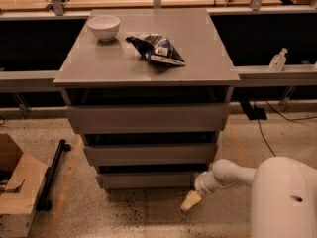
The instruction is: Open bottom drawer
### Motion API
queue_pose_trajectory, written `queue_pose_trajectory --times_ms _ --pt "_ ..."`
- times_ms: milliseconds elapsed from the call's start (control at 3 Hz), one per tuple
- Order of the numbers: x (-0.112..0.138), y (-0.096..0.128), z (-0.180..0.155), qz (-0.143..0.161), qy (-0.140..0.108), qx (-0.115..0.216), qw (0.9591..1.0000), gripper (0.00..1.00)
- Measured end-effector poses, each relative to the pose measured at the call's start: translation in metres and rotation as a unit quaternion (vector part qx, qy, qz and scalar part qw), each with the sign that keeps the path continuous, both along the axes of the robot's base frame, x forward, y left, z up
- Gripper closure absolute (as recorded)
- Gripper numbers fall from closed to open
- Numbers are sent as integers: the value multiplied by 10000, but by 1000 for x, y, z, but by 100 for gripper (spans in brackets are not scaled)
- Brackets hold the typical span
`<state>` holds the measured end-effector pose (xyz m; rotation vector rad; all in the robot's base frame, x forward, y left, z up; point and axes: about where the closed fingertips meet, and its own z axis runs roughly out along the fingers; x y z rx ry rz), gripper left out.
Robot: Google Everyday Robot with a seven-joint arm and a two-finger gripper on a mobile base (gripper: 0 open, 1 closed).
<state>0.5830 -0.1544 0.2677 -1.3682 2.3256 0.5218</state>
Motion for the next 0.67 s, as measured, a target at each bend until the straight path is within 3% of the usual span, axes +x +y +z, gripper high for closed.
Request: queue_pose_trajectory --times_ms 667 --pt "26 -7 -21 -147 -237 54 9996 0"
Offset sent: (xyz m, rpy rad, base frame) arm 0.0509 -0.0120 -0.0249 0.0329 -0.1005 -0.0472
